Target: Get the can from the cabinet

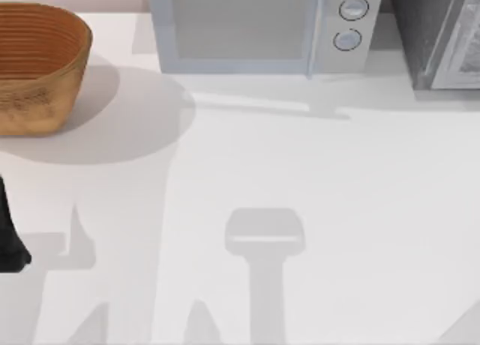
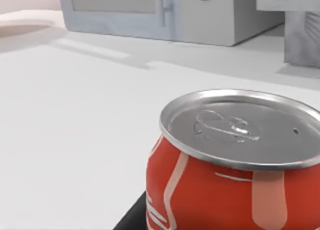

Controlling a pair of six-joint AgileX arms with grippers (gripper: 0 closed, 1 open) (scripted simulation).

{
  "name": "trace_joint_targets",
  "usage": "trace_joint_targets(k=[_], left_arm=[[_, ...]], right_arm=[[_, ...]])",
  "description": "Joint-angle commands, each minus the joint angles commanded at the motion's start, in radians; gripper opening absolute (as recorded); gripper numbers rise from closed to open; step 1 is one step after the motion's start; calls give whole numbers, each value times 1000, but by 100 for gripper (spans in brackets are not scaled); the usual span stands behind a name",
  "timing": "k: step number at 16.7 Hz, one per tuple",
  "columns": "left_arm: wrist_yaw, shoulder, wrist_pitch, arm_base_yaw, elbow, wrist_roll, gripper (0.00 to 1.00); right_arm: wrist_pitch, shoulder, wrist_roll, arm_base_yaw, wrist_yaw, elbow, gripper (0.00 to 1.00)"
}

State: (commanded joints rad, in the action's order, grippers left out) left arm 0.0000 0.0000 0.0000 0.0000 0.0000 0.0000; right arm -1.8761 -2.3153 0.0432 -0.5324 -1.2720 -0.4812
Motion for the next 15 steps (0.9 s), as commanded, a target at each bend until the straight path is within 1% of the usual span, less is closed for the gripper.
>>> trace_joint_targets(k=[9, 10, 15], left_arm=[[0, 0, 0, 0, 0, 0, 100], [0, 0, 0, 0, 0, 0, 100], [0, 0, 0, 0, 0, 0, 100]], right_arm=[[0, 0, 0, 0, 0, 0, 98], [0, 0, 0, 0, 0, 0, 100], [0, 0, 0, 0, 0, 0, 100]])
